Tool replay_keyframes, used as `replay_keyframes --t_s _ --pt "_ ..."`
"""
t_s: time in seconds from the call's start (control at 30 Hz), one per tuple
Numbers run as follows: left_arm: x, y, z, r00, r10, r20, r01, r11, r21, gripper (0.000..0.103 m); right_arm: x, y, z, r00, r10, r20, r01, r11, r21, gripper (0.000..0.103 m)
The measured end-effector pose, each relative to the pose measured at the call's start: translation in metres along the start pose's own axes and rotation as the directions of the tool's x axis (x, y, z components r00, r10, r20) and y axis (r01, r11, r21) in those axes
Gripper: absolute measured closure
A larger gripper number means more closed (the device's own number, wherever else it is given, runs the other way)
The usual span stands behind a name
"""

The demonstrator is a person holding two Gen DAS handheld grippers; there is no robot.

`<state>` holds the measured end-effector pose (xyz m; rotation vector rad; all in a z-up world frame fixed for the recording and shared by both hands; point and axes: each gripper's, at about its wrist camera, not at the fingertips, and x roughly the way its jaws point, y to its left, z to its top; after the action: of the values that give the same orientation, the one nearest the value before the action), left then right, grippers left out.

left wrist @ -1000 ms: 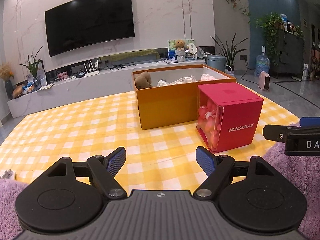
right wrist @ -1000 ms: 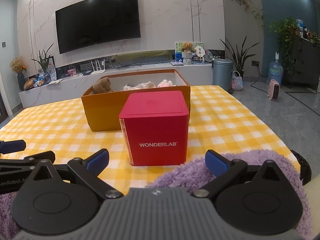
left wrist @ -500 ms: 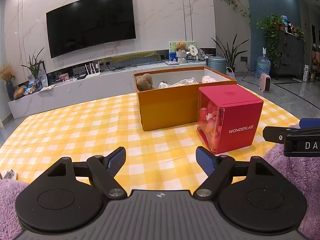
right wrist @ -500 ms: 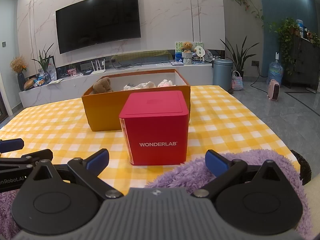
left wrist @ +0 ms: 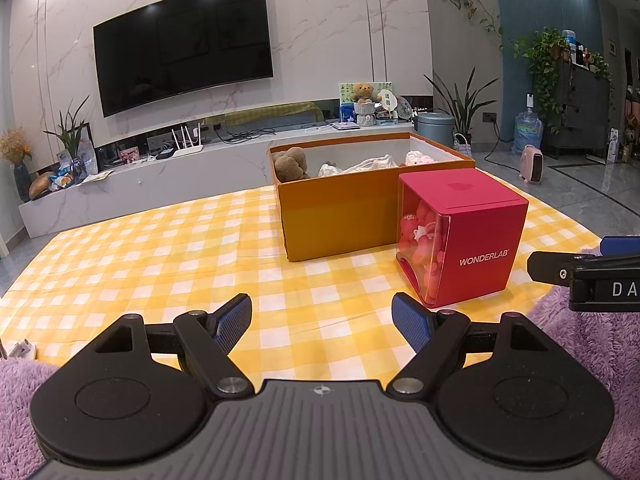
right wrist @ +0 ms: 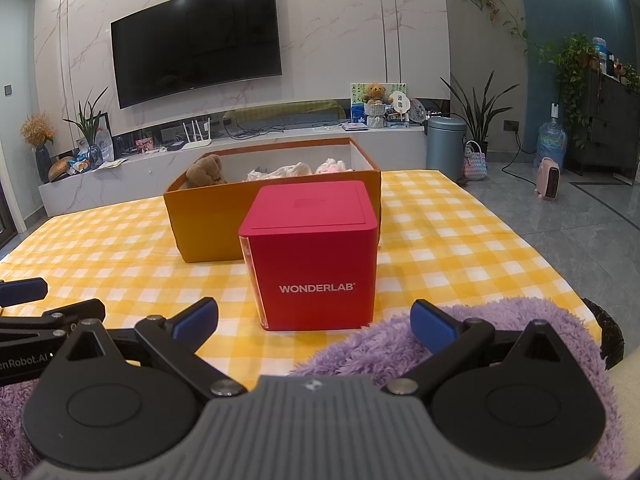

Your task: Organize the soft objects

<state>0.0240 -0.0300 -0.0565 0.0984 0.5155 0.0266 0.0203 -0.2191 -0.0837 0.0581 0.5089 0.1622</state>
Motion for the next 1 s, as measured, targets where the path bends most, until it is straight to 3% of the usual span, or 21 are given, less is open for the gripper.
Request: replay_keyframes --t_s 1.0 --pt "-0.0044 0.002 0.0021 1.0 0.009 0.011 -0.01 1.0 0.009 0.01 0.0006 -0.0002 -0.0003 1.0 0.0 0.0 0.0 1.0 0.001 0.003"
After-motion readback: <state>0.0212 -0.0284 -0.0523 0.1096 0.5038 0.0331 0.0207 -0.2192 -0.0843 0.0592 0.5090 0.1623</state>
